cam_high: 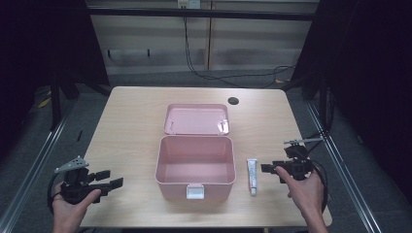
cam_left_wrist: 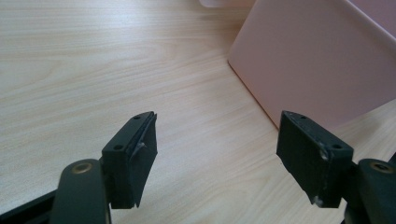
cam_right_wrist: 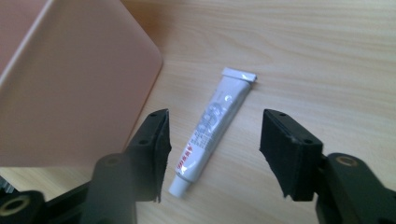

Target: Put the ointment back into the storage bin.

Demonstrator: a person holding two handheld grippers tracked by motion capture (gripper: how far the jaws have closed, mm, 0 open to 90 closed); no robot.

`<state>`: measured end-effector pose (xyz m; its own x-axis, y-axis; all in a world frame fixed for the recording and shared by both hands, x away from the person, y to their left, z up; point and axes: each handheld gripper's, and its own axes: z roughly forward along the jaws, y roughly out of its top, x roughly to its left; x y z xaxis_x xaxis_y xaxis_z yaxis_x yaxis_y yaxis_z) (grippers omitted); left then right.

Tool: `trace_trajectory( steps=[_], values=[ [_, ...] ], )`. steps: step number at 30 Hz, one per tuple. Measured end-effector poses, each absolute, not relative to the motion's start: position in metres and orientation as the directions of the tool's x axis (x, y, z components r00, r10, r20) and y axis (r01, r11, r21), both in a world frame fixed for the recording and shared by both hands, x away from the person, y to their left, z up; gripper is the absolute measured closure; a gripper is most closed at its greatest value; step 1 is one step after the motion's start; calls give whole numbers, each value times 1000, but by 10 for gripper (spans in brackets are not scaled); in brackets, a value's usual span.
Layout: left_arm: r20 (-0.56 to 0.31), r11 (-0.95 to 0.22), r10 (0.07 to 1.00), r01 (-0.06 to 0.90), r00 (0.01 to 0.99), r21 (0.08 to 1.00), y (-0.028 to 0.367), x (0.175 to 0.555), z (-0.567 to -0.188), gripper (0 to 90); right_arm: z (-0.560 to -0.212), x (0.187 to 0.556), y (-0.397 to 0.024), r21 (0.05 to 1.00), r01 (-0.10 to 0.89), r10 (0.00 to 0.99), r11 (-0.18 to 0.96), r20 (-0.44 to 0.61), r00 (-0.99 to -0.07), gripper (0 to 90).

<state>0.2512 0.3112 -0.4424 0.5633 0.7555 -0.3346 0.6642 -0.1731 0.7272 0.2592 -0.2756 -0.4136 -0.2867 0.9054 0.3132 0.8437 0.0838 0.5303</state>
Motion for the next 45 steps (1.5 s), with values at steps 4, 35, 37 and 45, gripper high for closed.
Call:
trace_trajectory(
  steps=[4, 35, 37, 45],
  values=[
    [-337, -172, 755, 666, 563, 726, 312, 252, -443, 288, -410, 268, -268, 519, 848, 904, 110, 303, -302, 436],
    [-334, -189, 751, 671, 569, 716, 309, 252, -443, 292, -431, 299, -230, 230, 951, 935, 206, 239, -261, 543],
    [-333, -194, 750, 671, 572, 715, 310, 252, -444, 292, -433, 299, -230, 205, 958, 940, 202, 233, -248, 533],
    [-338, -187, 752, 675, 566, 714, 310, 252, -444, 291, -442, 303, -229, 126, 978, 954, 168, 230, -194, 510]
  ],
)
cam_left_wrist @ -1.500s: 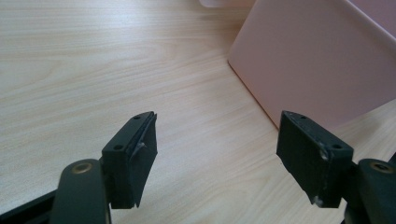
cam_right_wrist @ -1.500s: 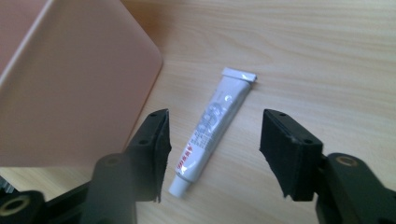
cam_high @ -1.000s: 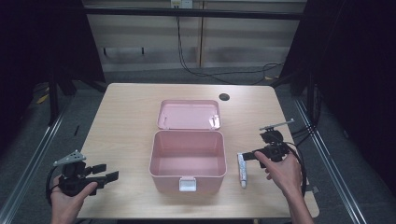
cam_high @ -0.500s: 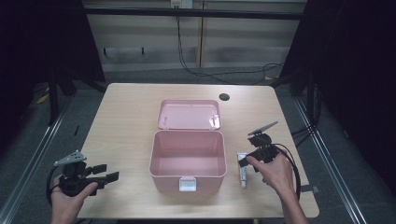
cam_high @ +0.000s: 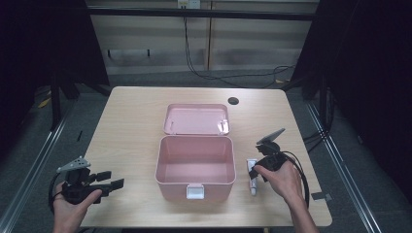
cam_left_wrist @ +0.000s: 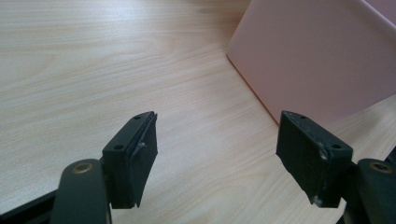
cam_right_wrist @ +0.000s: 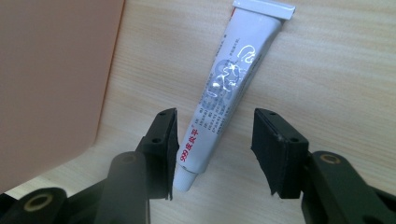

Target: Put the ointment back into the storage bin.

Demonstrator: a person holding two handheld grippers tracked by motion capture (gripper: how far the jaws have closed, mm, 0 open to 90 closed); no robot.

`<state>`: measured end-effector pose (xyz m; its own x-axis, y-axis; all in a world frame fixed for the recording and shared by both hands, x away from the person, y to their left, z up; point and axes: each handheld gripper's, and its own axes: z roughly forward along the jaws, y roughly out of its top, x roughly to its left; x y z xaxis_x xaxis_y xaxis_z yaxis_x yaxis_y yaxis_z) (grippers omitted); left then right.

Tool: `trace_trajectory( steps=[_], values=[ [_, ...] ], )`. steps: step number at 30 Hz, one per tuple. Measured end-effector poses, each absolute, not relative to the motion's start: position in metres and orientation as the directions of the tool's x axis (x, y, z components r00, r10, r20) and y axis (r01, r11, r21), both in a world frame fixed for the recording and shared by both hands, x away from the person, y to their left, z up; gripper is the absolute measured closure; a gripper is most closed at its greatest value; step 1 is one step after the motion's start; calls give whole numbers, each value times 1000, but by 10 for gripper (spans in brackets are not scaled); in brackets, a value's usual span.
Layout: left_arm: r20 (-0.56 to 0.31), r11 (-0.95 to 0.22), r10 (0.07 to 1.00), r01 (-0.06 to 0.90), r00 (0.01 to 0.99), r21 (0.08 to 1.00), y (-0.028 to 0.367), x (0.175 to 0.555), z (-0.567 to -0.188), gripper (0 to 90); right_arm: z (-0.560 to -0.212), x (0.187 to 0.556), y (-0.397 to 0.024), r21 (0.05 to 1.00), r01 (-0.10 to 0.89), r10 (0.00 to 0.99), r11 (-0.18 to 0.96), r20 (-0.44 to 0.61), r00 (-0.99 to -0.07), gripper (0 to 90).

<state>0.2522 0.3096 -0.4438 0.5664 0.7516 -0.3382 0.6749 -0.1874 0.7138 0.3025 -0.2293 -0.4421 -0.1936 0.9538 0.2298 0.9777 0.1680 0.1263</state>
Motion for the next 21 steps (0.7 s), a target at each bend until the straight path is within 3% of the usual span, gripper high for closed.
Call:
trace_trajectory(
  steps=[21],
  values=[
    [-338, -189, 753, 678, 565, 710, 309, 252, -444, 291, -463, 312, -211, 28, 984, 976, 176, 126, -179, 643]
  ],
)
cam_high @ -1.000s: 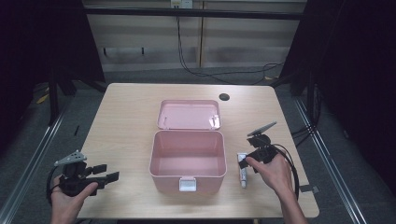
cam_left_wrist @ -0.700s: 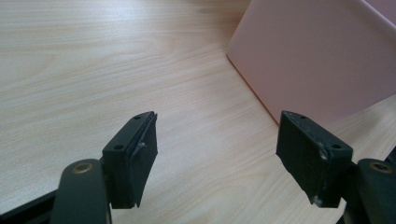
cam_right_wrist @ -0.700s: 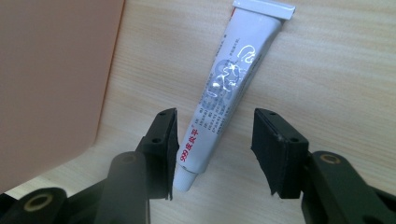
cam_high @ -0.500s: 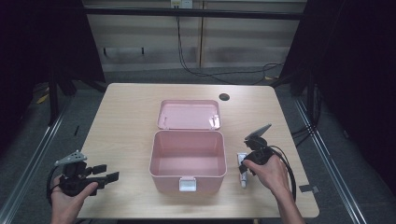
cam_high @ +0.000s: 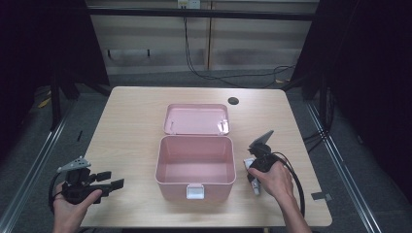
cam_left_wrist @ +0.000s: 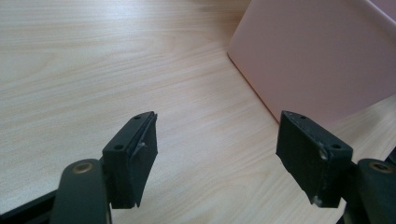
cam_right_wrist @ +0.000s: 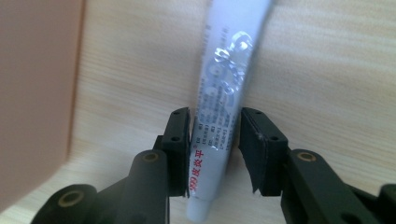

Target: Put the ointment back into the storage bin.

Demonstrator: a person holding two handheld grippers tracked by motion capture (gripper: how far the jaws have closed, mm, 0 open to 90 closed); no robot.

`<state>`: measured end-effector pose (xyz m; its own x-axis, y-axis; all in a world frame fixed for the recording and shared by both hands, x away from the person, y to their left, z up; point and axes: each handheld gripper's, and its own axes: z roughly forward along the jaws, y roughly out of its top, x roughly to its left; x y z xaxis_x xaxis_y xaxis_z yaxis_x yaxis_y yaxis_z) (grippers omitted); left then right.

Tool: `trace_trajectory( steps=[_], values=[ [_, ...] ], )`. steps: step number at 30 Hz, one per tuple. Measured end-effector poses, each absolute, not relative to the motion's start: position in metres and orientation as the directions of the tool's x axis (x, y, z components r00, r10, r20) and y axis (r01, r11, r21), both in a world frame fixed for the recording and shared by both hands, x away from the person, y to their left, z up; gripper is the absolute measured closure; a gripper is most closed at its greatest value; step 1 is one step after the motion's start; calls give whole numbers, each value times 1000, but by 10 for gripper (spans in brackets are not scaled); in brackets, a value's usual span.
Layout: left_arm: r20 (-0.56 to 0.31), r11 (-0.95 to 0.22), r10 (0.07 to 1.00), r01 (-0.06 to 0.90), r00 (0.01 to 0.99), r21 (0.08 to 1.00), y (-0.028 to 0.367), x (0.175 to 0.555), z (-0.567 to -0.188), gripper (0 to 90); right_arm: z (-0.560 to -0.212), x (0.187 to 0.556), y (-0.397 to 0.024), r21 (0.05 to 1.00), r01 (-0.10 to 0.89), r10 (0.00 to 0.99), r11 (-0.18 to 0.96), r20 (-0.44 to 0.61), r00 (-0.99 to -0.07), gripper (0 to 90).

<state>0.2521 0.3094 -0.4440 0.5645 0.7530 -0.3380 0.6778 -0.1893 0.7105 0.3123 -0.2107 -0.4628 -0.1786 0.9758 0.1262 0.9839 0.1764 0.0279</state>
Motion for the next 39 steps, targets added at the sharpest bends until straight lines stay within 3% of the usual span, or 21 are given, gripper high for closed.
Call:
trace_trajectory(
  steps=[20, 39],
  values=[
    [-332, -199, 753, 678, 568, 708, 309, 252, -444, 293, -467, 313, -196, 1, 960, 960, 279, 14, -279, 688],
    [-336, -193, 752, 677, 567, 710, 309, 252, -444, 294, -456, 311, -209, 11, 927, 926, 376, 44, -376, 715]
  ],
)
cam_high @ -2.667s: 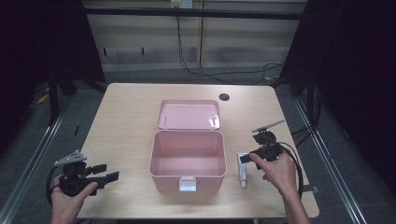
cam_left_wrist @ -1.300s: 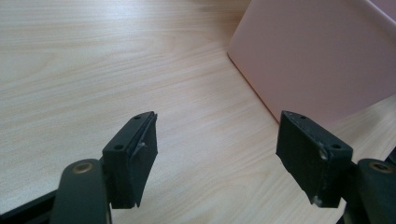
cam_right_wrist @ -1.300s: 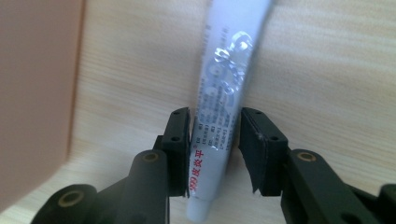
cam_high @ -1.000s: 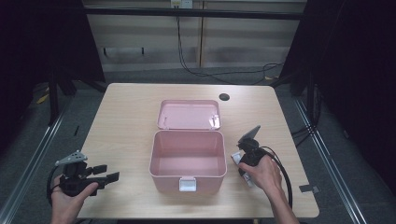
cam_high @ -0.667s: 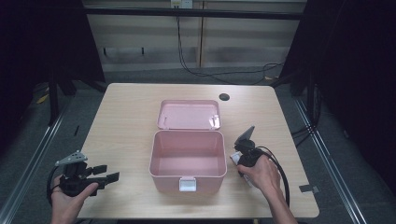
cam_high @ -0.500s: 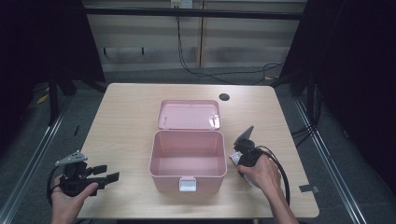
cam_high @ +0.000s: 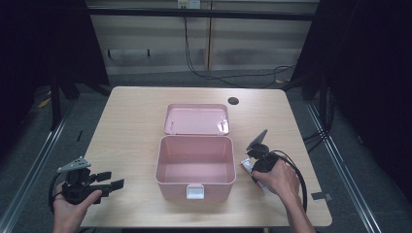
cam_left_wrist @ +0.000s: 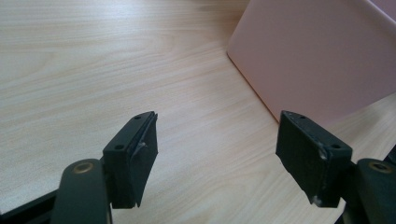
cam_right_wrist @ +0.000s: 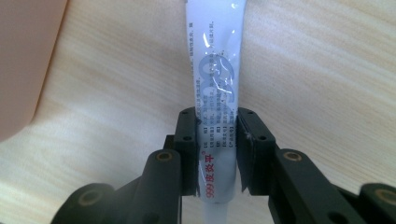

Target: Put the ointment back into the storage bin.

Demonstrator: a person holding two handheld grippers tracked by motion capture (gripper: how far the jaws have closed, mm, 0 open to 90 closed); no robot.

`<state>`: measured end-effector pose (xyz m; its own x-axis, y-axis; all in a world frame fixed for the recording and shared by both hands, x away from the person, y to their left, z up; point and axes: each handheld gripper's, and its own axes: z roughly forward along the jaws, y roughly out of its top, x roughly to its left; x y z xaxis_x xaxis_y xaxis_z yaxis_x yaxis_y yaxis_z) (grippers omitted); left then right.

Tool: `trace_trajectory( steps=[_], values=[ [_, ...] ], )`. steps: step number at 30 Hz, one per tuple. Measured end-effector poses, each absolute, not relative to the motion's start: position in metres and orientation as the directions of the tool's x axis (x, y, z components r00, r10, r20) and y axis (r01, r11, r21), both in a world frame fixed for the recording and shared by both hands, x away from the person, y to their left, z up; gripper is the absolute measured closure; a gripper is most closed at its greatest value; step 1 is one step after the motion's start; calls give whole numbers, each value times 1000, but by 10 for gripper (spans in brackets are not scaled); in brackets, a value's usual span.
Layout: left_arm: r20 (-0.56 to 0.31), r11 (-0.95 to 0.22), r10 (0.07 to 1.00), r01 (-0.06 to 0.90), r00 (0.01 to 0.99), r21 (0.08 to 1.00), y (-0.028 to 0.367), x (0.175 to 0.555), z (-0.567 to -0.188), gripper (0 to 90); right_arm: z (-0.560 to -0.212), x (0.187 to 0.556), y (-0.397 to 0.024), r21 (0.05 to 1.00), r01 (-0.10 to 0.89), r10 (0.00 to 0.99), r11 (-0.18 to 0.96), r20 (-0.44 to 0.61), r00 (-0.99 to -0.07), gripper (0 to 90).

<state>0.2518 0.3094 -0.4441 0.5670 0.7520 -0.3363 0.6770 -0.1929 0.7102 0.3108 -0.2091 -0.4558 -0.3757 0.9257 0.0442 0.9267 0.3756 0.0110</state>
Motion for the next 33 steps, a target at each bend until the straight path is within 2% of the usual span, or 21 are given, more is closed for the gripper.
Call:
trace_trajectory(
  steps=[7, 23, 33],
  values=[
    [-335, -200, 750, 678, 571, 708, 310, 252, -444, 294, -448, 308, -216, 41, 914, 912, 404, 60, -405, 715],
    [-336, -200, 748, 678, 572, 708, 310, 252, -444, 293, -436, 303, -220, 75, 844, 839, 530, 93, -535, 714],
    [-338, -196, 751, 680, 568, 706, 310, 252, -444, 292, -433, 300, -221, 53, 791, 785, 610, 100, -612, 714]
  ],
)
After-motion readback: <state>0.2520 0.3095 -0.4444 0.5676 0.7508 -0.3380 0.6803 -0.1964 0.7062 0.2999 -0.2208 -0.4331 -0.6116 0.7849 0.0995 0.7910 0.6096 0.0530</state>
